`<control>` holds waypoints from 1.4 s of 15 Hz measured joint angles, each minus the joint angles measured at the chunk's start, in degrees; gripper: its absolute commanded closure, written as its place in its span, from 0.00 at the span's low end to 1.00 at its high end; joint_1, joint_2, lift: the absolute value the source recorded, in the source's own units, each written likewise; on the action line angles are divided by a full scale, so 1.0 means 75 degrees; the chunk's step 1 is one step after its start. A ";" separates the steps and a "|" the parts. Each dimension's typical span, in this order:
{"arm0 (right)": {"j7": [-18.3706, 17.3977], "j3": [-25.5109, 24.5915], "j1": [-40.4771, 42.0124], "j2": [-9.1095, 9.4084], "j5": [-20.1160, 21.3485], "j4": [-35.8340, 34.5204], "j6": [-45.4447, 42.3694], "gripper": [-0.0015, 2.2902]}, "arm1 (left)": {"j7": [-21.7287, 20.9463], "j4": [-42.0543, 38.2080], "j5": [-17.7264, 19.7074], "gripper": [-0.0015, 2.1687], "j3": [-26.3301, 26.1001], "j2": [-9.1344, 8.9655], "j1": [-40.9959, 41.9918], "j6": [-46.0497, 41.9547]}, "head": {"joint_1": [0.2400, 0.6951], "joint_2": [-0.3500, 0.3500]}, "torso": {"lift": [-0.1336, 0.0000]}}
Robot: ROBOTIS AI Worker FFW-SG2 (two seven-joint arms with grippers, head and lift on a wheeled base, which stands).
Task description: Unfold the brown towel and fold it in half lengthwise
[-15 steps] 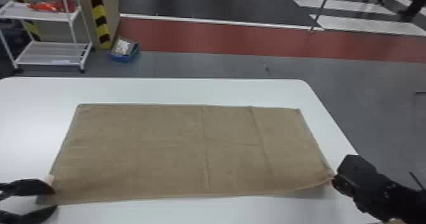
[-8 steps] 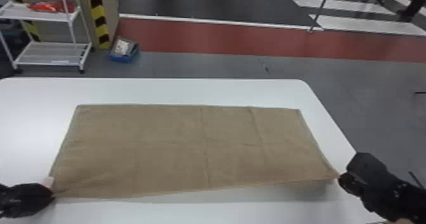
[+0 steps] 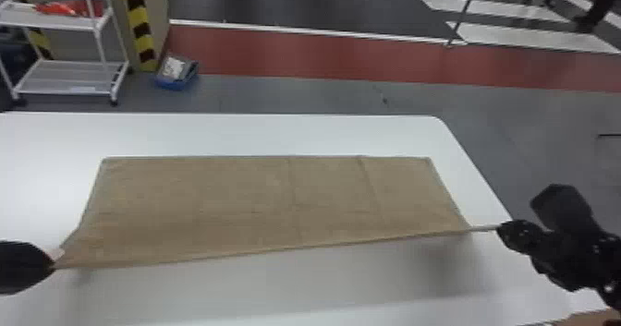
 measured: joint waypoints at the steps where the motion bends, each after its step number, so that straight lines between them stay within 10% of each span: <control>1: -0.0035 -0.0009 -0.0157 0.0017 -0.0045 0.0069 0.0116 0.67 | 0.0000 -0.0014 0.0002 0.47 0.0008 -0.0002 -0.0141 0.0055 | 1.00 0.23 | 0.08; 21: -0.0891 0.0836 -0.5723 0.1024 0.0759 0.4829 0.0393 0.67 | 0.1061 0.5386 -0.0319 0.47 -0.3319 -0.0406 -0.5712 -0.0610 | 0.97 0.33 | 0.08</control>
